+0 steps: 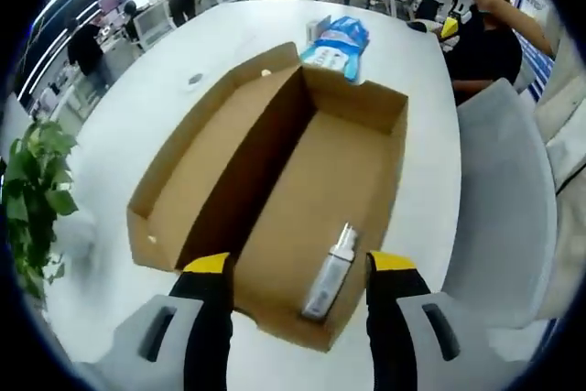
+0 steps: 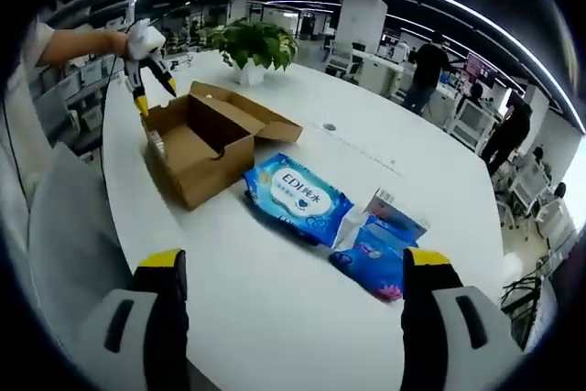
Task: Operate the shoe box by opening the lid, removing the specified soft item, and placing it in the target area until the item is outside and the box remains undamaged.
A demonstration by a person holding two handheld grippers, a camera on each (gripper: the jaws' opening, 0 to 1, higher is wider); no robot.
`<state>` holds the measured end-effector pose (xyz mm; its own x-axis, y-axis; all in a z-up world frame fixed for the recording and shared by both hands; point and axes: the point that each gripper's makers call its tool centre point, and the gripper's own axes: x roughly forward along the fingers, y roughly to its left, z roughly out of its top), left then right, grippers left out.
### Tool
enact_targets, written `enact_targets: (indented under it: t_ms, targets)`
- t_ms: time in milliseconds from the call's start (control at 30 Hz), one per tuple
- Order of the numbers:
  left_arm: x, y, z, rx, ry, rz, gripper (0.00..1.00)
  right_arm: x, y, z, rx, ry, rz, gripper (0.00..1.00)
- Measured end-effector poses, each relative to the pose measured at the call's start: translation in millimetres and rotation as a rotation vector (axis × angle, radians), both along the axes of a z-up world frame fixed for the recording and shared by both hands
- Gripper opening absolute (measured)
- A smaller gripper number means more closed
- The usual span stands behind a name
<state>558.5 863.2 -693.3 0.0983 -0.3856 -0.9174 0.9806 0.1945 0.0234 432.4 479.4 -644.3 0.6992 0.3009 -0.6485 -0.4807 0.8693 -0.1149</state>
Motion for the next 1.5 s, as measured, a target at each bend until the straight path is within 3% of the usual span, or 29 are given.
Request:
enact_targets:
  t_ms: [267, 800, 1100, 1300, 1500]
  targets:
    - [-4.6, 2.4, -18.5, 0.091, 0.042, -0.115, 0.58, -21.0, 16.5, 4.2, 0.043, 0.003, -0.036, 0.96]
    - [0.5, -3.5, -51.1, 0.189, 0.075, -0.29, 0.55, -37.7, 46.2, 19.7, 0.113, 0.002, -0.065, 0.96]
    - [-5.7, 2.5, -68.4, 0.225, 0.095, -0.385, 0.52, -44.3, 47.3, 10.7, 0.141, 0.021, -0.112, 0.96]
    - [-9.8, 5.3, -79.1, 0.239, 0.131, -0.408, 0.5, -52.4, 39.0, -9.7, 0.122, 0.085, -0.141, 0.96]
    - [-10.6, 4.5, -80.9, 0.24, 0.164, -0.418, 0.52, -56.0, 32.4, -14.1, 0.121, 0.108, -0.164, 0.96]
